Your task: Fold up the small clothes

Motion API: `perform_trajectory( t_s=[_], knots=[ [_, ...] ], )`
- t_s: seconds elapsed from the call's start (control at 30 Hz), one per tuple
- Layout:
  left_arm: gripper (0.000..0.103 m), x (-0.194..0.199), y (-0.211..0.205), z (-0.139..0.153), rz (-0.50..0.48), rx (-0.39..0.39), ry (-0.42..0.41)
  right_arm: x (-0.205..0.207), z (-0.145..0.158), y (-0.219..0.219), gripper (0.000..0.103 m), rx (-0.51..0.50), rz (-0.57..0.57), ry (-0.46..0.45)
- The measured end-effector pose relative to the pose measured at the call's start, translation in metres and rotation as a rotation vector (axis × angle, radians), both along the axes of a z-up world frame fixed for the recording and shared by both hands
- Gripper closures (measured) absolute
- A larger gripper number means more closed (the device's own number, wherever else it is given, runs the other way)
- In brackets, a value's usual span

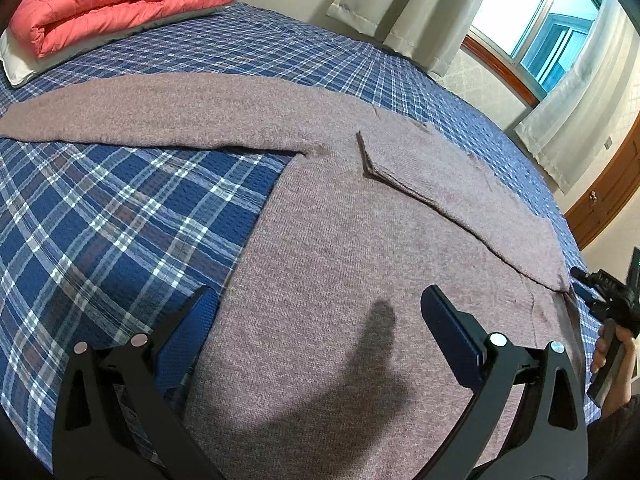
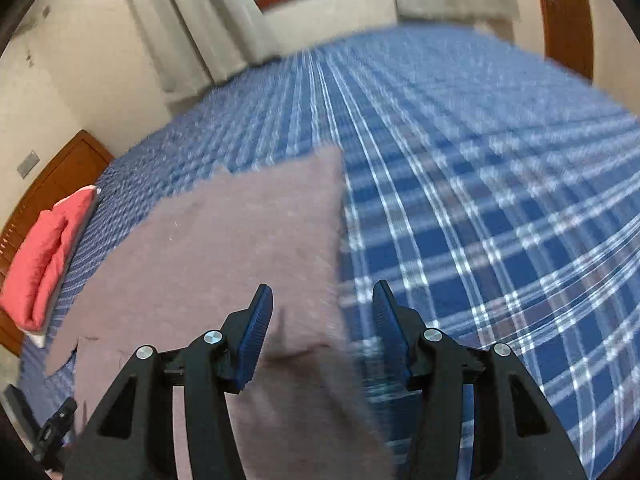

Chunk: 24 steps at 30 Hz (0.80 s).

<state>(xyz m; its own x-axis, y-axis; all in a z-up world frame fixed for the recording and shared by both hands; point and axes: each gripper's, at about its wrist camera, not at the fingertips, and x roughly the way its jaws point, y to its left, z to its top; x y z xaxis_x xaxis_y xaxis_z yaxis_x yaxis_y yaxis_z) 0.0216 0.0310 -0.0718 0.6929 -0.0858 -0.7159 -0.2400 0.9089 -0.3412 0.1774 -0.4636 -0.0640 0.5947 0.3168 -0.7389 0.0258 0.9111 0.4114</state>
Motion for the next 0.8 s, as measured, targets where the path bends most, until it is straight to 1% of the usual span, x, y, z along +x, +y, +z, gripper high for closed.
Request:
perform_trajectory(
  t_s=[0.03,0.07,0.1,0.13,0.17,0.2,0.3,0.37,0.43,0.47,0.53,0.57,0.6,0.67,0.8],
  knots=[
    [0.002,0.000,0.000,0.000,0.000,0.002,0.001,0.005,-0.006,-0.001,0.050,0.044,0.028,0.015],
    [0.002,0.000,0.000,0.000,0.000,0.002,0.001,0.009,-0.010,0.000,0.053,0.051,0.050,0.024],
    [0.002,0.000,0.000,0.000,0.000,0.003,0.002,0.011,-0.012,0.001,0.072,0.020,0.055,0.023],
    [0.002,0.001,0.000,0.000,0.000,0.003,0.003,0.015,-0.014,0.002,0.083,-0.041,0.053,0.022],
    [0.002,0.001,-0.001,0.000,0.000,0.004,0.003,0.018,-0.017,-0.003,0.093,-0.022,0.063,0.016],
    [0.002,0.001,-0.001,0.000,0.001,0.004,0.003,0.019,-0.019,-0.011,0.096,0.018,0.059,0.023],
    [0.002,0.001,-0.001,0.000,0.001,0.002,0.002,0.018,-0.028,-0.032,0.096,0.127,0.038,0.033],
    [0.002,0.001,-0.001,0.000,0.001,0.001,0.002,0.020,-0.034,-0.043,0.096,0.235,0.031,0.049],
    [0.002,0.001,0.000,0.000,0.001,0.002,0.003,0.023,-0.036,-0.050,0.096,0.317,0.026,0.065],
    [0.002,0.001,0.000,0.000,0.001,0.002,0.003,0.025,-0.034,-0.053,0.095,0.340,0.019,0.063],
    [0.002,0.001,-0.001,0.000,0.001,0.003,0.003,0.033,-0.029,-0.053,0.092,0.341,0.016,0.051],
    [0.002,0.001,-0.001,0.000,0.001,0.004,0.004,0.037,-0.026,-0.050,0.085,0.325,0.015,0.047],
    [0.002,0.001,0.000,0.000,0.001,0.005,0.004,0.042,-0.024,-0.047,0.073,0.311,0.014,0.043],
    [0.002,0.001,-0.001,0.000,0.001,0.004,0.003,0.068,-0.024,-0.041,0.062,0.296,0.010,0.038],
    [0.002,0.001,-0.001,0.000,0.001,0.002,0.002,0.110,-0.027,-0.029,0.062,0.281,-0.014,0.034]
  ],
)
